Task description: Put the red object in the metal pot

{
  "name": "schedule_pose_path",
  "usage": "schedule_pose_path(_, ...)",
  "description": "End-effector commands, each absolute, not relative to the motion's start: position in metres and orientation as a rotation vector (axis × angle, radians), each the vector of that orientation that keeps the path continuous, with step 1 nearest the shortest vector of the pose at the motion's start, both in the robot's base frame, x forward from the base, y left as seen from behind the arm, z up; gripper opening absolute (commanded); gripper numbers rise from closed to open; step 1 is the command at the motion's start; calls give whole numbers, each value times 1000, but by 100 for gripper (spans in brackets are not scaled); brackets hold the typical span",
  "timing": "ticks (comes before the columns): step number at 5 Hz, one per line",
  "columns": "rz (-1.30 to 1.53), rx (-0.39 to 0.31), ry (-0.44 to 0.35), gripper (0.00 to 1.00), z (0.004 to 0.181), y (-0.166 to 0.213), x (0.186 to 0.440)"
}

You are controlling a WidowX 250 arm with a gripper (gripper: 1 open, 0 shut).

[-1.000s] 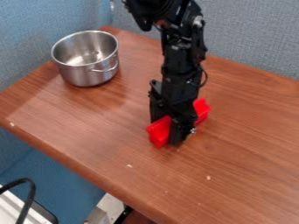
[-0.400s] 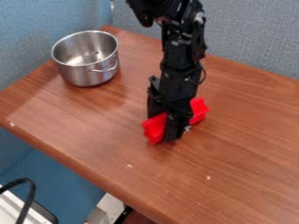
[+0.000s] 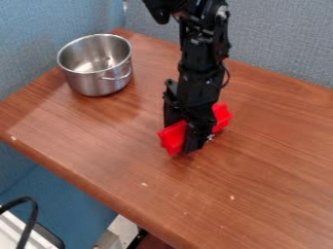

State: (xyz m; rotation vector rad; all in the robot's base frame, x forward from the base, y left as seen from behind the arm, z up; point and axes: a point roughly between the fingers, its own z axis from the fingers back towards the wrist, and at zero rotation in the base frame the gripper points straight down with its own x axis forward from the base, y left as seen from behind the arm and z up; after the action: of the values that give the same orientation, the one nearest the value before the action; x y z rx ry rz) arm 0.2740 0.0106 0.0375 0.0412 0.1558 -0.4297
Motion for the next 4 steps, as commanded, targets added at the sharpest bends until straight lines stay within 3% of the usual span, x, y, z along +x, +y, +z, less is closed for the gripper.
schedule_pose_path(1, -395, 65, 65, 0, 69, 6, 284)
schedule_pose_path(2, -387, 73, 17, 0, 94, -7, 289)
schedule_pose_path(3, -416, 78, -25, 0, 99, -6, 290)
schedule_pose_path(4, -458, 73, -12, 0, 81, 6, 292)
